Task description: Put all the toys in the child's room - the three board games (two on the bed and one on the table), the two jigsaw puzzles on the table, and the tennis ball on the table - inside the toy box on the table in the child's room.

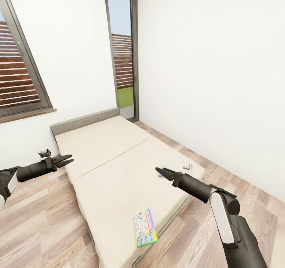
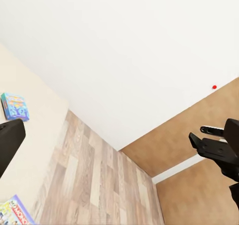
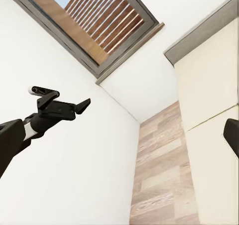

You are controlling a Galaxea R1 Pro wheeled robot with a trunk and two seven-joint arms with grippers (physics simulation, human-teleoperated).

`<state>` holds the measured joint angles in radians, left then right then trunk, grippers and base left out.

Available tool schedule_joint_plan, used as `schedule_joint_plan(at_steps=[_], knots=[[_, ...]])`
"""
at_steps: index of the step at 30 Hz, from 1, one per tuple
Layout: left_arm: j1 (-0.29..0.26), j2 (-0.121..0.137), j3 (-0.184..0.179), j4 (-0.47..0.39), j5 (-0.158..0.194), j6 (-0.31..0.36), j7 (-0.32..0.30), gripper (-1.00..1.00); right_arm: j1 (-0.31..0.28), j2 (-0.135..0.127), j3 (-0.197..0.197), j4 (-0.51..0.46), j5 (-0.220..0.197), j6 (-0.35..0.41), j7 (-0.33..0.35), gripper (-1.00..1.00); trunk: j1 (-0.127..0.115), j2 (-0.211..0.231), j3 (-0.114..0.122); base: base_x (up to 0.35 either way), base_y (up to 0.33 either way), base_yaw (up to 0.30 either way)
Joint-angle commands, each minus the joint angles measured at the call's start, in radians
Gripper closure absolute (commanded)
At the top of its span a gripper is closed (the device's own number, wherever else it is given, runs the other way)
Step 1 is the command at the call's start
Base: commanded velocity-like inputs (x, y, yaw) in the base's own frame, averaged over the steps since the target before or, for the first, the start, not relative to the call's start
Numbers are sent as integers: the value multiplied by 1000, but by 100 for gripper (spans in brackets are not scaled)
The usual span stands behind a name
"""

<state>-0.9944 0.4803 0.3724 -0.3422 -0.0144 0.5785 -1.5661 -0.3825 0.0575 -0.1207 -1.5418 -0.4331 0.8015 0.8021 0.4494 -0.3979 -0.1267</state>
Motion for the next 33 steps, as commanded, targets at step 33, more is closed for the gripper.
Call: schedule_joint_plan(at_steps=[33], knots=[[-1, -3, 2, 0, -4, 11, -5, -100, -1, 1, -2, -3, -1, 5, 1, -100, 1, -2, -2, 0, -303, 50]])
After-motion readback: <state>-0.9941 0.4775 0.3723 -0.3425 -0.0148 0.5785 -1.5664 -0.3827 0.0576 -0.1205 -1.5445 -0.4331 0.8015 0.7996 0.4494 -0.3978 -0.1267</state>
